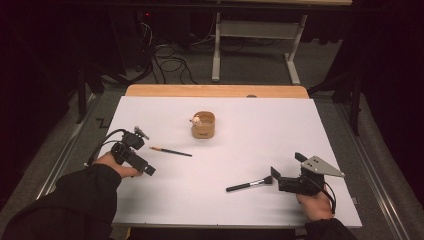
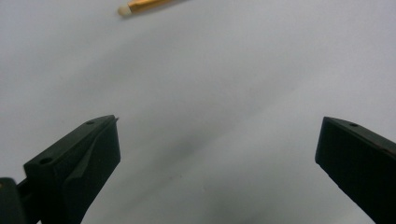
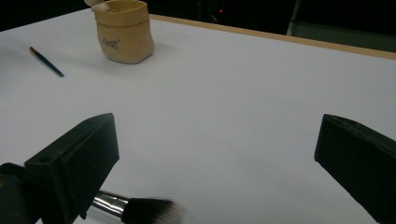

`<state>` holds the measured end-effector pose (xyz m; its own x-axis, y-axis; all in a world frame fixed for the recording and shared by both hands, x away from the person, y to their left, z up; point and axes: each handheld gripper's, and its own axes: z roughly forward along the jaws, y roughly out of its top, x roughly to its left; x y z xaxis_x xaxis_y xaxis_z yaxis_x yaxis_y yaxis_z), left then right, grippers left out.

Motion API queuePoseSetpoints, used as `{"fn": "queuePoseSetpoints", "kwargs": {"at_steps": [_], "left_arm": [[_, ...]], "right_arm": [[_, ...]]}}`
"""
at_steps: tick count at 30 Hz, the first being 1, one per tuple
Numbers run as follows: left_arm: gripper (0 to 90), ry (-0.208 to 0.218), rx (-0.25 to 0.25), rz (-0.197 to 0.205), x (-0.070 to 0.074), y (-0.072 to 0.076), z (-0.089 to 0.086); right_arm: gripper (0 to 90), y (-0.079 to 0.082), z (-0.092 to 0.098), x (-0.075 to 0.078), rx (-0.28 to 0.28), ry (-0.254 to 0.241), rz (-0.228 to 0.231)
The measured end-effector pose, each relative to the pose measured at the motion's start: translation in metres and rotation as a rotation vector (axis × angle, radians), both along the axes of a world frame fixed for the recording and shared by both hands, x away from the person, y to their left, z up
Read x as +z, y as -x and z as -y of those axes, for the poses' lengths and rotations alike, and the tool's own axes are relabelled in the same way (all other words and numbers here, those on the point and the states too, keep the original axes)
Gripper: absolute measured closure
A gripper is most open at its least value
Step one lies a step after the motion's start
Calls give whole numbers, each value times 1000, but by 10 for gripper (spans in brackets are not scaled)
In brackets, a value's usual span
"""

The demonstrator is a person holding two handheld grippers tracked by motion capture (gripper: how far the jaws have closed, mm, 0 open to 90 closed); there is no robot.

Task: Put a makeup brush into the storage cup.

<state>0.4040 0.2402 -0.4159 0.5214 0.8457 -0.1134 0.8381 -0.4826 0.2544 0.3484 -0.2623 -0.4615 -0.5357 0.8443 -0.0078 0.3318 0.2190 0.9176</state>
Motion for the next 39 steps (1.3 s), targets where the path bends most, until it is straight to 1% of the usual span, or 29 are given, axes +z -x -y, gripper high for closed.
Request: {"fn": "queuePoseSetpoints", "kwargs": {"at_steps": [2, 3, 7, 10, 17, 18, 20, 22, 23, 26, 29, 30, 32, 34, 35, 39], "left_arm": [[6, -1, -3, 6, 7, -6, 4], [6, -1, -3, 6, 7, -6, 4], [6, -9, -19, 6, 14, -17, 9], [6, -24, -27, -1, 18, -24, 13], [6, -19, -45, 10, 29, -37, 23], [6, -39, -36, -7, 31, -41, 26], [6, -42, -34, -11, 31, -43, 27], [6, -61, -44, -12, 33, -49, 30], [6, -66, -42, -11, 33, -50, 31], [6, -56, -36, -19, 29, -57, 34], [6, -69, -47, -33, 18, -63, 40], [6, -69, -47, -33, 18, -63, 40], [7, -70, -52, -45, 14, -66, 44], [7, -80, -57, -53, 9, -68, 50], [7, -80, -57, -53, 9, -68, 50], [7, -96, -65, -69, 2, -70, 56]], "right_arm": [[7, 0, 0, 0, -2, -1, 1], [7, 0, 0, 0, -1, -1, 0], [7, 0, 0, 0, 2, 1, -3], [7, 0, 0, -1, 3, 1, -3], [7, 0, 1, -1, -1, -6, -7], [7, 0, 1, -1, 0, -6, -8], [7, 0, 1, -1, 3, -6, -6], [7, 0, 1, -1, 2, -6, -6], [7, 0, 0, 0, 5, -4, -5], [7, 0, 0, -1, 5, -4, -6], [7, 0, 1, -1, 5, -5, -6], [7, 0, 1, -1, 5, -5, -6], [7, 0, 1, -1, 5, -4, -7], [7, 0, 1, -1, 5, -2, -7], [8, 0, 1, -1, 5, -3, -8], [7, 0, 1, -1, 8, -3, -9]]}}
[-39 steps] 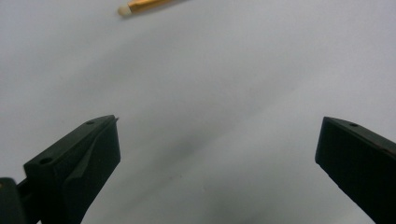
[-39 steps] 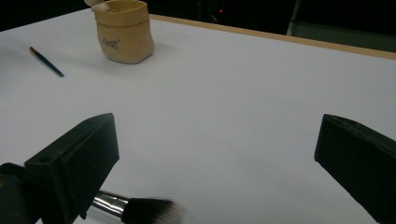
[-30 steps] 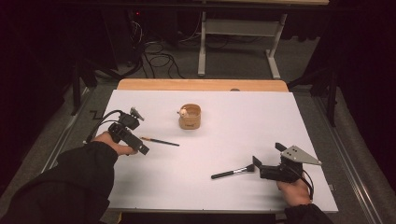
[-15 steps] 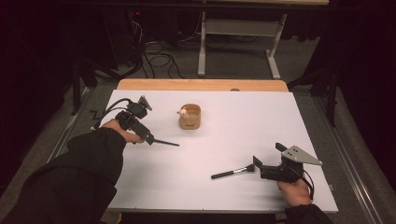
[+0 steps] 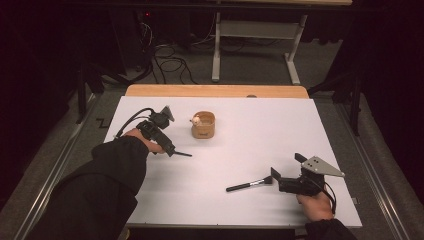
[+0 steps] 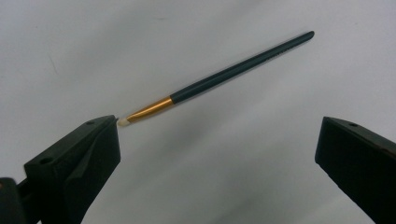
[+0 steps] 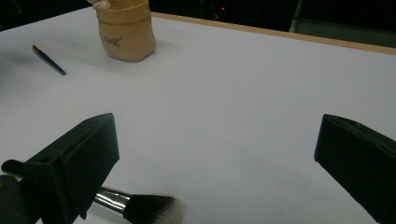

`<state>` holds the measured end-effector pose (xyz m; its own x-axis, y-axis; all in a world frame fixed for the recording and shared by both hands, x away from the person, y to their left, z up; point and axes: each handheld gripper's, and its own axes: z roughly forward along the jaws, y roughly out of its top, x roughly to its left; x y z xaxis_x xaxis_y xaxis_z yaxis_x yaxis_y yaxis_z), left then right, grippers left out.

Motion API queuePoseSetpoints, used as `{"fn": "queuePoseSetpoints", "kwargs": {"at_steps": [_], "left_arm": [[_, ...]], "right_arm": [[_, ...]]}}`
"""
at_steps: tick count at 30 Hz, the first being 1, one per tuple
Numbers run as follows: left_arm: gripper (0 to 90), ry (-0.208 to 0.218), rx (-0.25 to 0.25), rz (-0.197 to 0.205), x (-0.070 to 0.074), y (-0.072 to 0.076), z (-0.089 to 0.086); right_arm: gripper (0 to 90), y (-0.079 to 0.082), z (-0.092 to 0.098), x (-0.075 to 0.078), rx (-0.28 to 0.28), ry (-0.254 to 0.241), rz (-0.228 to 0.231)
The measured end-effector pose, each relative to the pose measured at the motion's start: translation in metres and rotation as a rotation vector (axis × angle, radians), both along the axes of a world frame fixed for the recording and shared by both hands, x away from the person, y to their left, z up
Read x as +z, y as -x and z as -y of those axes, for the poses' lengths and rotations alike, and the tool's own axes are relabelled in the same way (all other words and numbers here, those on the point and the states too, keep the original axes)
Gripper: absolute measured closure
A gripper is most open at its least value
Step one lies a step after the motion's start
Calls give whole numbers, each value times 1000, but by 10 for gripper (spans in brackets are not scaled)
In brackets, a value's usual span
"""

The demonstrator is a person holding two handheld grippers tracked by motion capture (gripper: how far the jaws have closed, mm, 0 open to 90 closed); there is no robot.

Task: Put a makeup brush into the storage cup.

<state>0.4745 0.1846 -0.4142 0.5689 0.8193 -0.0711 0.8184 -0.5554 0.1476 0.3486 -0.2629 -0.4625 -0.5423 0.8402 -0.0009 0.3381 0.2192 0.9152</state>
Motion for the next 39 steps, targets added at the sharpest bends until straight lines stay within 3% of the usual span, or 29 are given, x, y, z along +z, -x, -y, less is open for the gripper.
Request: {"fn": "queuePoseSetpoints", "kwargs": {"at_steps": [5, 11, 19, 33, 39], "left_arm": [[13, -3, -10, 12, -8, -5, 5], [38, -16, -36, -17, -26, -12, 11], [79, -31, -53, -1, -38, -18, 12], [181, -63, -86, 21, -46, -19, 10], [245, -69, -90, 8, -48, -20, 7]], "right_arm": [[8, 0, -1, 0, 5, 1, -6], [9, -1, 0, -1, 4, 1, -10], [9, 0, -1, -1, 10, 1, -8], [10, 0, -1, -1, 12, 3, -9], [10, -1, -1, -1, 14, 5, -10]]}}
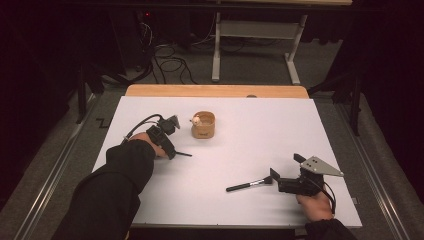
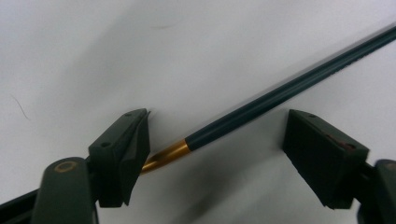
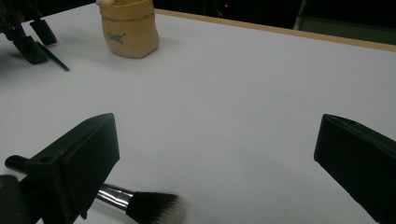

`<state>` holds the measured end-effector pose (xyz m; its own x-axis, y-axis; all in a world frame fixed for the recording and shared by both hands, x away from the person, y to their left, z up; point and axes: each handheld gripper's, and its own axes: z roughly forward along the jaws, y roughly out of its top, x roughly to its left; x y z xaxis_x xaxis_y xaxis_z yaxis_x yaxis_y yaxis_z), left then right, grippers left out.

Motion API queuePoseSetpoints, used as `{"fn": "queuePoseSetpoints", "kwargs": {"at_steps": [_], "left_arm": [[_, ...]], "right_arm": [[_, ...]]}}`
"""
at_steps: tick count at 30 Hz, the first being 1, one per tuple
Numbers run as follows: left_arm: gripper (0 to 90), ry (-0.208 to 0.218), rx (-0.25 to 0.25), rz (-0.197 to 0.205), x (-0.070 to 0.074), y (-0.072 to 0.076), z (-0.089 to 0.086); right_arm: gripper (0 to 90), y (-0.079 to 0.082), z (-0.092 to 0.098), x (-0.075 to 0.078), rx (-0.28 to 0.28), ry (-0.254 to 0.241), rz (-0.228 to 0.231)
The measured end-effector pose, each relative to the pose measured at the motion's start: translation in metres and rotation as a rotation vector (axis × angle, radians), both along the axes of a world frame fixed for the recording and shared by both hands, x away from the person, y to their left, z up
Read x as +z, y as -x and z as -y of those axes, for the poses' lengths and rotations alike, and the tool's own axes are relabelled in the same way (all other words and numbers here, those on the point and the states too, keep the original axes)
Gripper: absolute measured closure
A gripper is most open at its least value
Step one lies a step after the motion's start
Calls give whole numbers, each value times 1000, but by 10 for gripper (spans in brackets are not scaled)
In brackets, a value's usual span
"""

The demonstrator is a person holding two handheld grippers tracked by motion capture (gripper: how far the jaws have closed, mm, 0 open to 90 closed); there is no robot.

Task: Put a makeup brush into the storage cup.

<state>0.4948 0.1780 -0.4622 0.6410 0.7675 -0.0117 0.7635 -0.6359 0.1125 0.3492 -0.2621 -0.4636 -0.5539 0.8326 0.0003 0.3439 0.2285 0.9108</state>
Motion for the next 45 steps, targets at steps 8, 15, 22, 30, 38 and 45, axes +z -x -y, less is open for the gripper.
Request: {"fn": "queuePoseSetpoints", "kwargs": {"at_steps": [8, 15, 22, 30, 38, 45], "left_arm": [[414, 22, -24, -5, 3, 1, -6], [550, 21, -38, -5, 5, 4, -12], [657, 18, -54, -7, 5, 5, -13], [767, 19, -78, -18, 6, 7, -15], [826, 36, -73, -17, 5, 8, -17], [828, 60, -58, -15, 5, 8, -20]], "right_arm": [[10, 0, 0, 0, 1, -1, -2], [10, 0, -1, 0, 3, 2, -4], [10, 0, -1, -1, 6, 3, -6], [11, 0, -2, -1, 7, 4, -6], [11, 0, -2, -1, 8, 6, -5], [11, 0, -2, -1, 10, 10, -4]]}}
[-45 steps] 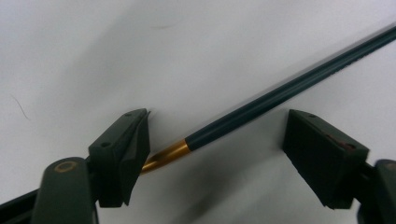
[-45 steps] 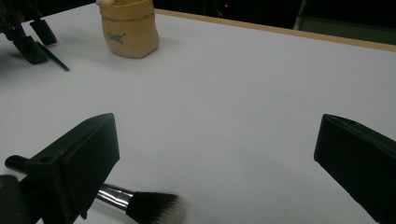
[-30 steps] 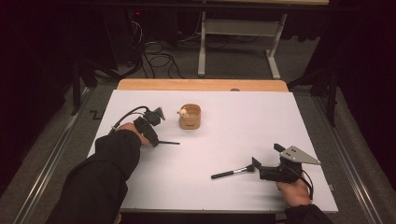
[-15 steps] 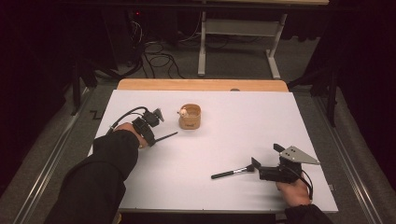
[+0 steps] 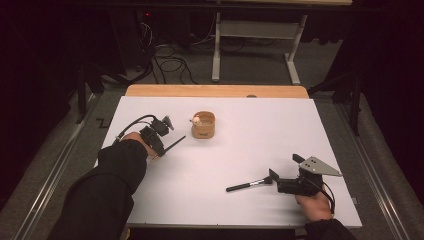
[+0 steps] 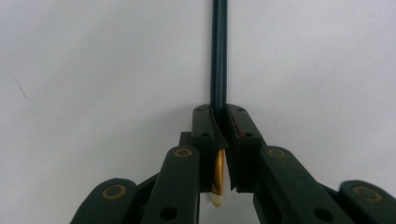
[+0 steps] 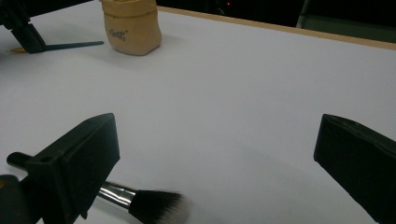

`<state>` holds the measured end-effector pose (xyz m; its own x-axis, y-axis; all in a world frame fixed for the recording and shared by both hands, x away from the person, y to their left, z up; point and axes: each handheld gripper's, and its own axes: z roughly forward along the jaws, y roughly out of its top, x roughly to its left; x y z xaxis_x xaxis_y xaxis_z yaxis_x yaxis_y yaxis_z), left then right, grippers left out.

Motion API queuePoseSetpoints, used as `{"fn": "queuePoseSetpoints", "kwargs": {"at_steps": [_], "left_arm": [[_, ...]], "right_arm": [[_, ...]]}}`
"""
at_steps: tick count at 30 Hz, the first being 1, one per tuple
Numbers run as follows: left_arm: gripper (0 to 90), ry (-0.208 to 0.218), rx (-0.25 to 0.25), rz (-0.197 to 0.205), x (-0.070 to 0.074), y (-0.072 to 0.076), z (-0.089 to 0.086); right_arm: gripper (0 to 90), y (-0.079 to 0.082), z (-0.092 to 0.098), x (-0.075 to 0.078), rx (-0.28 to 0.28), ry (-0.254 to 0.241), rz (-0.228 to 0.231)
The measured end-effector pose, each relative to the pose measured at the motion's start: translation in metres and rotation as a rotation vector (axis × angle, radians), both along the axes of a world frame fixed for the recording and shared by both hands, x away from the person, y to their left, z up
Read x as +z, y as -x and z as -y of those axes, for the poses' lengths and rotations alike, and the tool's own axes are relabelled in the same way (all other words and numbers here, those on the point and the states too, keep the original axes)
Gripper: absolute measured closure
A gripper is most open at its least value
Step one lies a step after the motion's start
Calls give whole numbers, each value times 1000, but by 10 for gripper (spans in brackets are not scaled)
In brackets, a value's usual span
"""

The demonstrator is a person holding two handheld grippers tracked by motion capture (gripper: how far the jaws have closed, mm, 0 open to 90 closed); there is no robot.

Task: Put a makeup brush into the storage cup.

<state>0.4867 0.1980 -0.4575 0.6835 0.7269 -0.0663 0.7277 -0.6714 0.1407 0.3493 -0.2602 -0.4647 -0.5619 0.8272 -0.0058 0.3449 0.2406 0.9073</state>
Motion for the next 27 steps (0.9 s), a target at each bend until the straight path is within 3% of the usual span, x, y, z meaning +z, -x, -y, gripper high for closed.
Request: {"fn": "queuePoseSetpoints", "kwargs": {"at_steps": [9, 18, 27], "left_arm": [[826, 22, 29, -3, -1, 1, -3], [824, 1, 41, 6, 0, 2, 0], [834, 14, 43, 4, 0, 2, -2]], "right_arm": [[11, 0, 0, 0, 0, -3, 0], [11, 1, -2, 1, 3, -3, 2], [11, 1, -2, 1, 5, -1, 1]]}}
